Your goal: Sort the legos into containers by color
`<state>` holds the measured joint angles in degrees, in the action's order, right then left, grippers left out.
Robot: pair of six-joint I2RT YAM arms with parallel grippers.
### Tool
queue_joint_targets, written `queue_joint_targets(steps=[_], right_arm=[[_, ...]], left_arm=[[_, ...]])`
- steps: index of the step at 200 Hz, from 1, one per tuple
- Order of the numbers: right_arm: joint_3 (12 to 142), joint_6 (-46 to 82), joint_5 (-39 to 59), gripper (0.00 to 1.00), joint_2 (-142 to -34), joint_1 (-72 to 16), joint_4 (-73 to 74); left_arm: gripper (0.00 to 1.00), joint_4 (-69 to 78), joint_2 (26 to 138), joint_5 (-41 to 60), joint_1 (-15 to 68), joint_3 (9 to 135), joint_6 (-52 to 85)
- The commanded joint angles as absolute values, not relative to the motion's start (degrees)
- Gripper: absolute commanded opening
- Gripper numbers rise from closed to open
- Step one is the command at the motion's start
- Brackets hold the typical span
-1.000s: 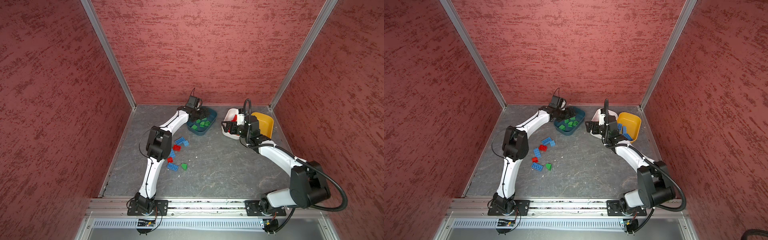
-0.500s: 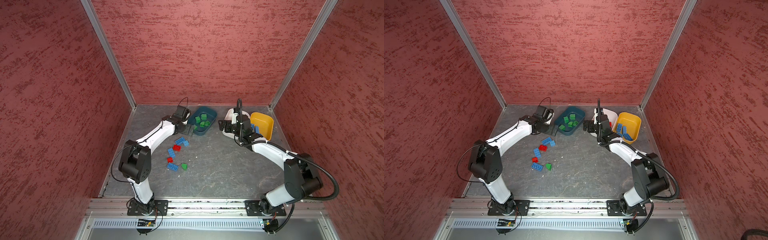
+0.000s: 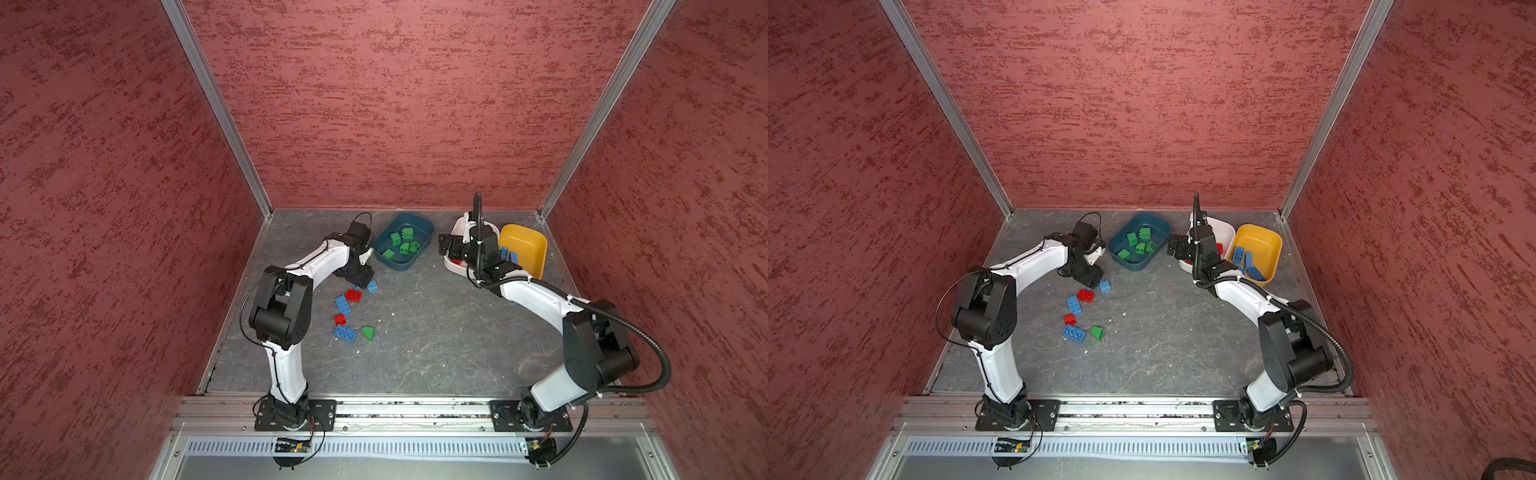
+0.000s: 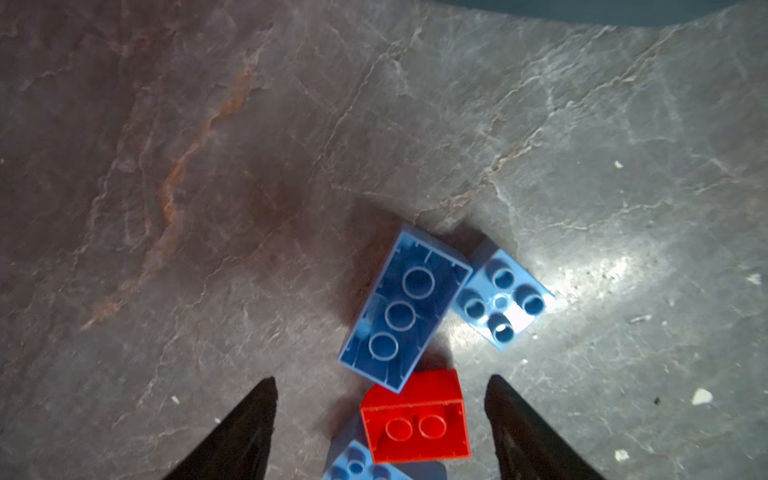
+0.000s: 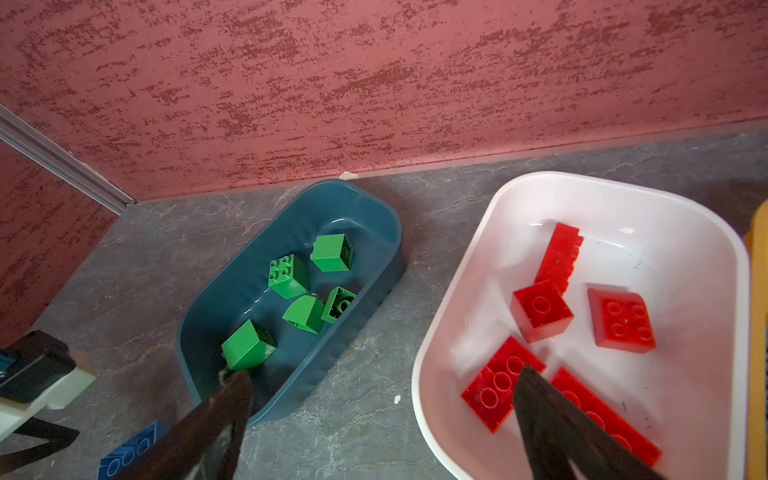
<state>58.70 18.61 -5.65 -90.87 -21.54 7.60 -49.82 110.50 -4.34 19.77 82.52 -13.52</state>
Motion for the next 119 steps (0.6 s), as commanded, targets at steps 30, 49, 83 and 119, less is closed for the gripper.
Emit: queue_joint_targets(steps=[30, 49, 83, 119], right_arm=[[60.9, 18.5, -8.4, 0.99, -91.7, -21.4, 5.8], [61.0, 18.5, -8.8, 0.99, -91.8, -21.4, 5.4], [60.8, 18.5, -9.3, 0.99, -91.9, -21.4, 5.1], [61.1, 18.7, -9.4, 0.99, -92.0, -21.4, 5.0]], left_arm=[[0.75, -50.7, 116.7, -3.9, 18.7, 85.9, -17.7], [0.69, -50.4, 117.9, -2.2, 18.4, 86.1, -18.2], [0.60, -50.3, 118.5, 1.0, 18.4, 85.8, -17.6], [0.43, -48.6, 117.2, 3.1, 18.7, 84.6, -16.7]])
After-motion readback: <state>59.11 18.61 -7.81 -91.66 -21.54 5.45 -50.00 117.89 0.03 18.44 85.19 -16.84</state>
